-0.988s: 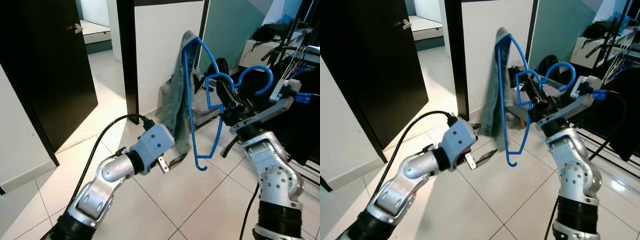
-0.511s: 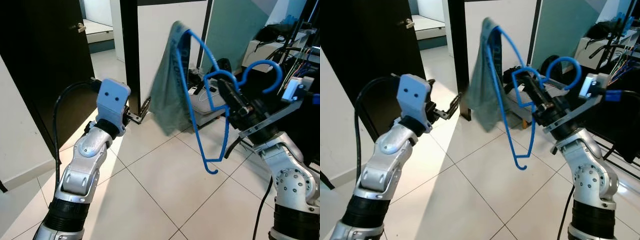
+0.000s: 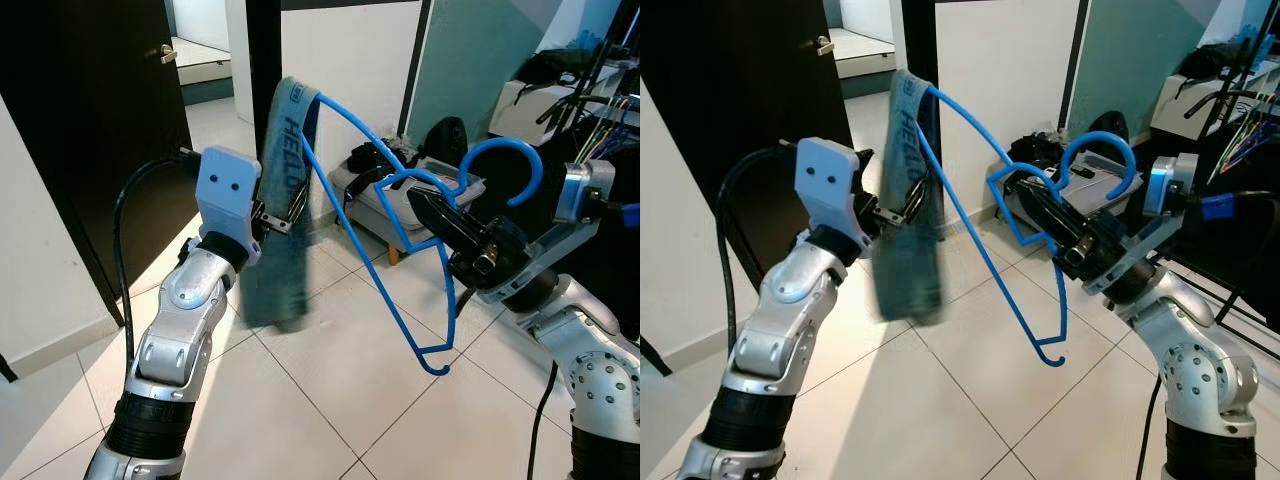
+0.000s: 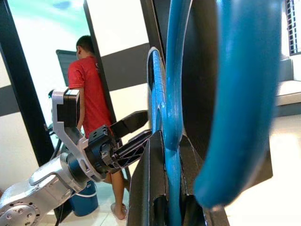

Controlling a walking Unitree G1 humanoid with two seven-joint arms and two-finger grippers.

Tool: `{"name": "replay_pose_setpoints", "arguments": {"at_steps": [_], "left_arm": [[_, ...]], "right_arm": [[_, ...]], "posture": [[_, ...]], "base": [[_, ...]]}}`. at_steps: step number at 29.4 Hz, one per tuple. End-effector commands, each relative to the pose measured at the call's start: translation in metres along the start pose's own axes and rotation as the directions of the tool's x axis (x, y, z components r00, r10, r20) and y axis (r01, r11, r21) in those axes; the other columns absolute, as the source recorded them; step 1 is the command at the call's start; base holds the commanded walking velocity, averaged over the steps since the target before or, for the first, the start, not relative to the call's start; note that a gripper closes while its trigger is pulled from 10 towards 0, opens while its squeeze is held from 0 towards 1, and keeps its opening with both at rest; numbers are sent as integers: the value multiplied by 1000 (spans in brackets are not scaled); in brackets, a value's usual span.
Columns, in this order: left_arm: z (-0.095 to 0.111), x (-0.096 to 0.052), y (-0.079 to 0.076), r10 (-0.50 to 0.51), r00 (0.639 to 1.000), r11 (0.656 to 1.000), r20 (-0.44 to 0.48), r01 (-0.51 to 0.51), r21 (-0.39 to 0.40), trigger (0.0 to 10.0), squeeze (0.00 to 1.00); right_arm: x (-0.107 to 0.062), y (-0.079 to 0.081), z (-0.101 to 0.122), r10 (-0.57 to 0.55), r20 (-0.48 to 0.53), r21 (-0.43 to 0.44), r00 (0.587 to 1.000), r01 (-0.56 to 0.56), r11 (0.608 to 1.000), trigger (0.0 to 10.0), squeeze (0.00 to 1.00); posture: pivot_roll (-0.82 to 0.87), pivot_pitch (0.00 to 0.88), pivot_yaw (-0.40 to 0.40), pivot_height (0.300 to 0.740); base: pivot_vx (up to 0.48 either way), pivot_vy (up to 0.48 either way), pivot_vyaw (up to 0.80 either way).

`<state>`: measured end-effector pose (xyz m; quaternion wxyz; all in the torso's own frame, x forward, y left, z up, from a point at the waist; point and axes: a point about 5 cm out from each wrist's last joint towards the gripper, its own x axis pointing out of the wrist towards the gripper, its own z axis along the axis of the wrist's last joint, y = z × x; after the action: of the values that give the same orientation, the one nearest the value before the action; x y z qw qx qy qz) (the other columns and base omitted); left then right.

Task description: Hang hanger

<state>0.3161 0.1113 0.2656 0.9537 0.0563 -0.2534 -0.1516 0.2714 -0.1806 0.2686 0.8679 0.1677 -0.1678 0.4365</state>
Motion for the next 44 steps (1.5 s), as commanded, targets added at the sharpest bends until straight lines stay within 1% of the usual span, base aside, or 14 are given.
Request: {"name": "replay_pose_setpoints", "arguments": {"at_steps": [1,12,13,14,17,18,24,27,28,29,30,31,32,44], "left_arm": [[5,1,2,4,1000,1000,14,-4,4,10000,1000],[4,0,12,44,999,995,10,-45,94,10000,1000],[4,0,12,48,999,993,10,-49,108,7843,1000],[3,0,13,52,999,991,11,-53,120,2078,1000],[3,0,13,54,998,990,12,-55,128,2078,1000],[2,0,12,45,999,991,11,-46,123,0,1000],[2,0,11,42,999,992,8,-43,120,0,1000],[2,1,12,45,999,992,9,-46,119,0,910],[2,1,11,38,999,993,6,-39,109,1137,863],[2,1,11,38,999,993,6,-39,109,1137,863],[2,2,11,34,999,994,4,-34,102,2745,804],[2,2,11,34,999,994,4,-34,102,2745,804],[1,1,6,6,1000,997,-7,-5,80,10000,0],[-18,-13,6,-16,996,1000,-92,15,-13,10000,0]], "right_arm": [[-2,4,4,27,0,-13,1000,-27,1000,10000,0],[-7,3,11,34,-8,-35,999,-34,999,10000,0],[-7,3,12,35,-9,-38,999,-35,999,10000,0],[-7,3,12,35,-9,-40,999,-35,999,10000,0],[-7,3,12,35,-9,-41,999,-35,999,10000,0],[-7,3,13,34,-9,-44,999,-35,998,10000,0],[-8,3,15,29,-11,-54,1000,-30,998,10000,0],[-9,2,15,21,-14,-58,1000,-22,998,10000,0],[-9,1,15,16,-15,-60,1000,-16,998,10000,0],[-9,1,15,16,-15,-60,1000,-16,998,10000,0],[-9,1,15,12,-16,-61,1000,-13,998,10000,0],[-9,1,15,12,-16,-61,1000,-13,998,10000,0],[-9,1,14,10,-17,-60,1000,-11,998,10000,0],[-9,-1,14,4,-24,-62,1000,-5,998,10000,0]], "posture": [[-43,0,-28,740],[-48,0,-29,740],[-49,0,-30,740],[-49,0,-30,740],[-49,0,-30,740],[-56,0,-28,740],[-58,0,-26,740],[-58,0,-26,740],[-58,0,-25,740],[-58,0,-25,740],[-58,0,-25,740],[-58,0,-25,740],[-56,0,-25,740],[-54,0,-26,740]], "base": [[0,0,0],[0,0,0],[0,0,0],[0,0,0],[0,0,0],[0,0,0],[0,0,0],[0,0,0],[0,0,0],[0,0,0],[0,0,0],[0,0,0],[0,0,0],[0,0,0]]}}
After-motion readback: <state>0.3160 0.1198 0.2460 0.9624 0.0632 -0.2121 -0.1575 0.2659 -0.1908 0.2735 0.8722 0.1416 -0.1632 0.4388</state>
